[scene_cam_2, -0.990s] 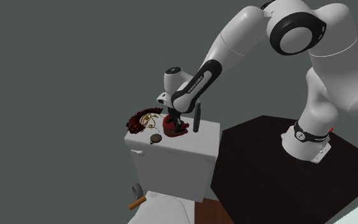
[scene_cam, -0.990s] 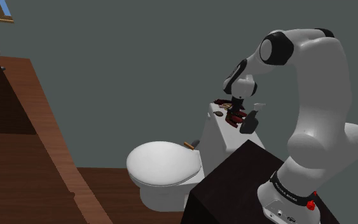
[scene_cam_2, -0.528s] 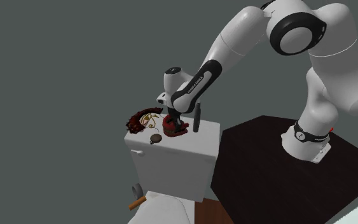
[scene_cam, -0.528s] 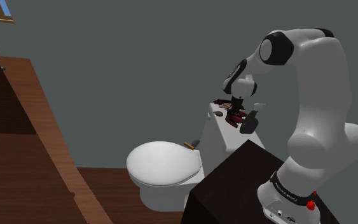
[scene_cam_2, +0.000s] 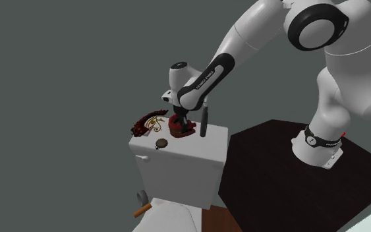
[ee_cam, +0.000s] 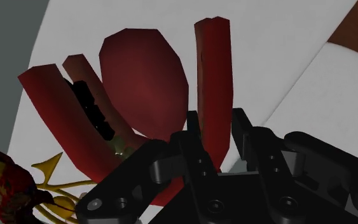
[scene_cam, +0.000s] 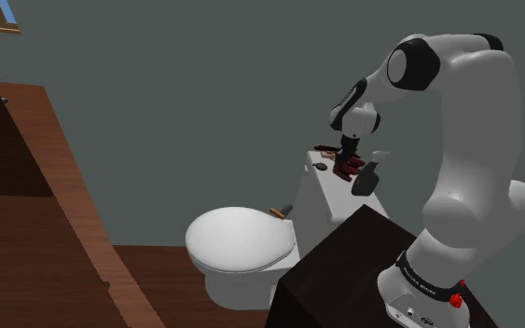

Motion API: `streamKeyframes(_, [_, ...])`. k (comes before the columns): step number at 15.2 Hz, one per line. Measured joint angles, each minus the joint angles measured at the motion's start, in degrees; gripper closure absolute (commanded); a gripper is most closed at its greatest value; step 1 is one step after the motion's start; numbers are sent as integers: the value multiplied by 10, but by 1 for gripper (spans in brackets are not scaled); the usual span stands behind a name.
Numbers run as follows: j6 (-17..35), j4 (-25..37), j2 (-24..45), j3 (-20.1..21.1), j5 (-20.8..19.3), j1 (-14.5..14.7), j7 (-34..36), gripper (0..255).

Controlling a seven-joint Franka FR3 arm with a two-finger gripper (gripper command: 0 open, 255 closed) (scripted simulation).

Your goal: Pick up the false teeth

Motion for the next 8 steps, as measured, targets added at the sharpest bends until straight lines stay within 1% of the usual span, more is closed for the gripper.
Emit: streamKeyframes(8, [-40, -9, -50, -19, -23, 16, 15, 255])
